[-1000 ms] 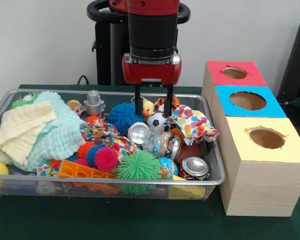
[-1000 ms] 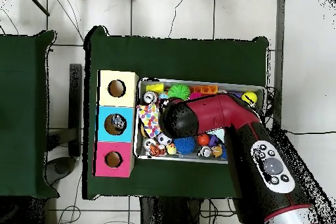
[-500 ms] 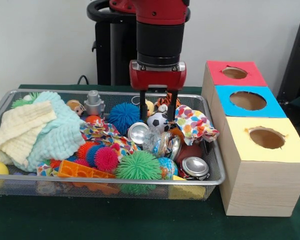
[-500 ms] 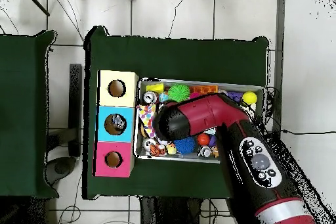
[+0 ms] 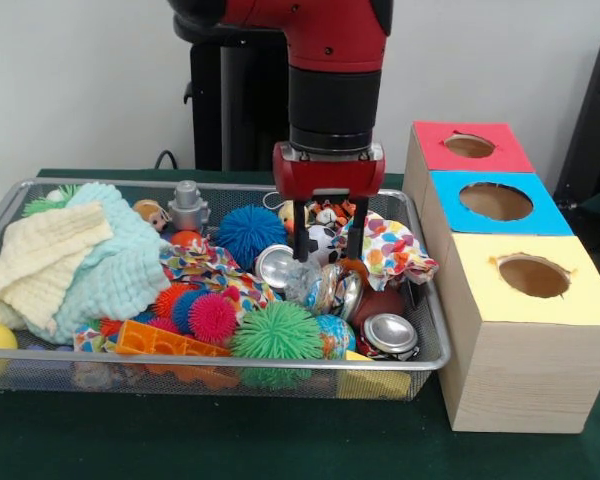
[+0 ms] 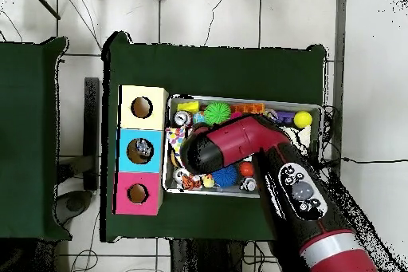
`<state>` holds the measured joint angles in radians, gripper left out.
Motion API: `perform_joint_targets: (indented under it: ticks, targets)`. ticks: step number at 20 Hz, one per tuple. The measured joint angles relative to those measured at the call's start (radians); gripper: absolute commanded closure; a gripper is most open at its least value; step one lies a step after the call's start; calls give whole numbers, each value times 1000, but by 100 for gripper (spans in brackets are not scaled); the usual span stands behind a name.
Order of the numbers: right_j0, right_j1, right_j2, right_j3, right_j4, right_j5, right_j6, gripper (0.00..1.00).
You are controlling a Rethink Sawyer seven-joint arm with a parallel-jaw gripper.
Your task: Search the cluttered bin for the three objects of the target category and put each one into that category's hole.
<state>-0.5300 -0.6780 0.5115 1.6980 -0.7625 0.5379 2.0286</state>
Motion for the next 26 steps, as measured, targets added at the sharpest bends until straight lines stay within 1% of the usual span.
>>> perform_joint_targets:
  ticks: [7,15,26]
  targets:
    - [12,48,-7,-19,-45,-7,0,0]
    - [14,85,-13,-48,-79,-7,0,0]
    - [2,109,-13,-65,-82,-7,0,0]
